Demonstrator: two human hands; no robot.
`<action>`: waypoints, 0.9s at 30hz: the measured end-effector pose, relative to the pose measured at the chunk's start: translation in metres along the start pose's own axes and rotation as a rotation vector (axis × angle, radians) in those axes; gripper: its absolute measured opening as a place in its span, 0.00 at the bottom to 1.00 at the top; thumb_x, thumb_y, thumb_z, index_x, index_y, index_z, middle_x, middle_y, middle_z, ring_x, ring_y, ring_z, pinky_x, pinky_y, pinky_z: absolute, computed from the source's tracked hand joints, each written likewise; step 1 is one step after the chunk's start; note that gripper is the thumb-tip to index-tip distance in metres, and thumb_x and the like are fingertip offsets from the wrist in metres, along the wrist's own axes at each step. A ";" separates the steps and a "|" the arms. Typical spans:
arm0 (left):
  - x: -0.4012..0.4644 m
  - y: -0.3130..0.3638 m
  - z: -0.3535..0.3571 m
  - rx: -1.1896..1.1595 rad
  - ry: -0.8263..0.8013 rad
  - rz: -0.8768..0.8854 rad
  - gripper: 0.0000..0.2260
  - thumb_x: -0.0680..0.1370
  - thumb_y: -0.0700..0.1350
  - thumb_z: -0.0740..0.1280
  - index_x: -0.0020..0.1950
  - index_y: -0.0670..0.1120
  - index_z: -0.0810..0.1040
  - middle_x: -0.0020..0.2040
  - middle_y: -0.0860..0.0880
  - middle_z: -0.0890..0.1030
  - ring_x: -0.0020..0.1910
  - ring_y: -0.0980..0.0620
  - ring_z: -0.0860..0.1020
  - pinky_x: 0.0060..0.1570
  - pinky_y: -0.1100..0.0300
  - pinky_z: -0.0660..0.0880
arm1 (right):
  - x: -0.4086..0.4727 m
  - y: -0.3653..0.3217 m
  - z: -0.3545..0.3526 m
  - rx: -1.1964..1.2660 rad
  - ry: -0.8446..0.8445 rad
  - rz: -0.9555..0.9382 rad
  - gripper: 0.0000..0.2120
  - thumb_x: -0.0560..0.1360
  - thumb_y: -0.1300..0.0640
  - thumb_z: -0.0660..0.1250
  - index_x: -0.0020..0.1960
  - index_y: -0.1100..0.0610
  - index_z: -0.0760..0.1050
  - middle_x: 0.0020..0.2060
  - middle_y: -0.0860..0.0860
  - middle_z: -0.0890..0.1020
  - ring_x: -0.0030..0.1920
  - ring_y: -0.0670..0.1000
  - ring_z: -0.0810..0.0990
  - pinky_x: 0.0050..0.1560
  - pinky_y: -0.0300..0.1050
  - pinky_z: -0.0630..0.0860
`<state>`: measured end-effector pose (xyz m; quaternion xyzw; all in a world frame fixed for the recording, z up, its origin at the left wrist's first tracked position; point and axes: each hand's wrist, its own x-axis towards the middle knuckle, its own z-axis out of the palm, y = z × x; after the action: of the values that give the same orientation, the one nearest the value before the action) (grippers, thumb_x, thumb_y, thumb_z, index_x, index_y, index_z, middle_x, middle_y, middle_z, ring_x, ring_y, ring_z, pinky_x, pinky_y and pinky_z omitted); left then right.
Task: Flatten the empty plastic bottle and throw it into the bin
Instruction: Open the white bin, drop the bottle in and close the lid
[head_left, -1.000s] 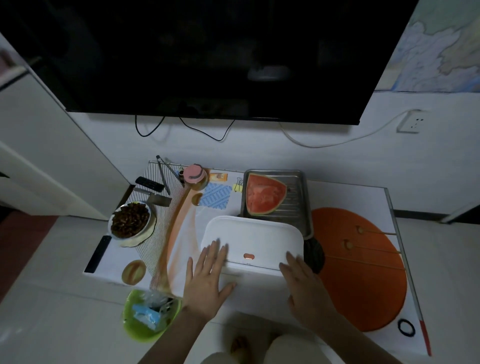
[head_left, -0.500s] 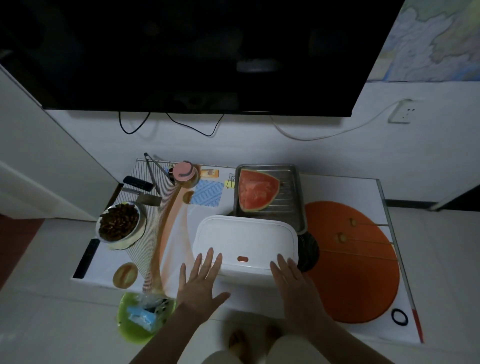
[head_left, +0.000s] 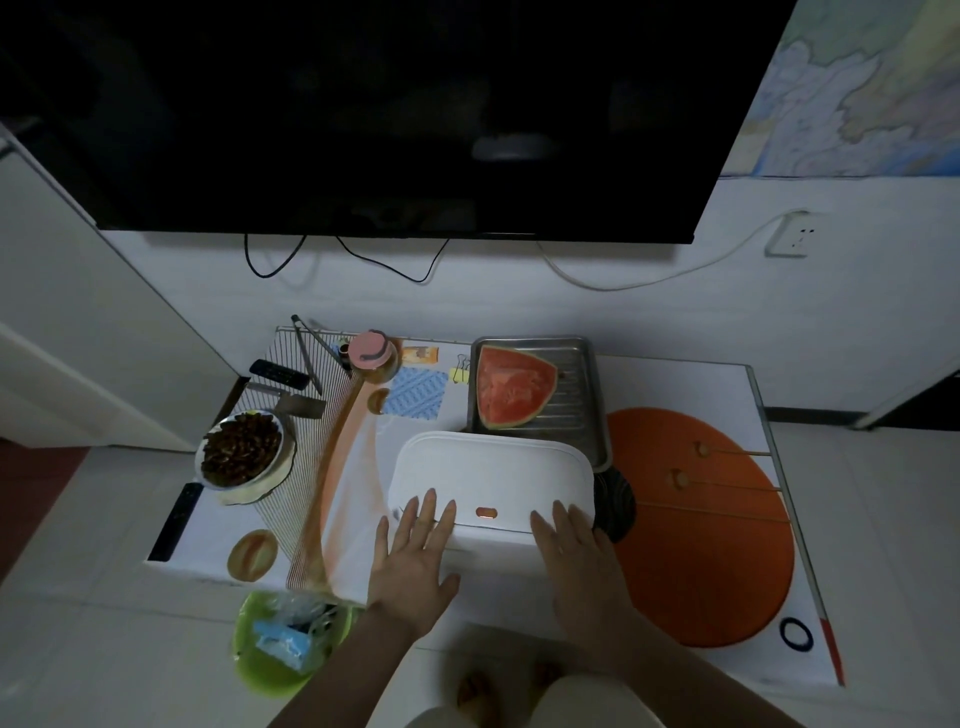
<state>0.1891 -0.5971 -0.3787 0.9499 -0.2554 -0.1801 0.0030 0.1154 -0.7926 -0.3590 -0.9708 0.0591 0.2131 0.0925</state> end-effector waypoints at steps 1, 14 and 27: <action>0.002 0.001 -0.001 0.000 0.007 0.012 0.35 0.78 0.58 0.56 0.73 0.56 0.33 0.74 0.50 0.31 0.76 0.45 0.36 0.73 0.44 0.37 | 0.002 -0.003 -0.001 0.012 0.017 0.000 0.34 0.78 0.60 0.61 0.76 0.54 0.44 0.77 0.61 0.46 0.76 0.62 0.45 0.75 0.58 0.51; 0.016 0.001 0.010 0.039 -0.038 0.032 0.32 0.79 0.58 0.53 0.74 0.58 0.35 0.75 0.51 0.32 0.76 0.46 0.36 0.72 0.40 0.37 | 0.022 -0.030 -0.001 -0.112 0.170 -0.040 0.31 0.51 0.38 0.81 0.52 0.44 0.82 0.53 0.48 0.85 0.53 0.51 0.84 0.43 0.50 0.84; 0.012 0.003 -0.001 0.073 -0.047 0.056 0.31 0.79 0.60 0.51 0.74 0.58 0.34 0.76 0.49 0.33 0.76 0.45 0.36 0.72 0.41 0.36 | 0.013 -0.030 -0.002 -0.156 0.215 0.002 0.35 0.50 0.40 0.82 0.55 0.46 0.81 0.55 0.48 0.84 0.54 0.52 0.83 0.47 0.55 0.83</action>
<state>0.1972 -0.6055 -0.3817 0.9374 -0.2883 -0.1927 -0.0325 0.1325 -0.7645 -0.3581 -0.9923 0.0528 0.1118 0.0096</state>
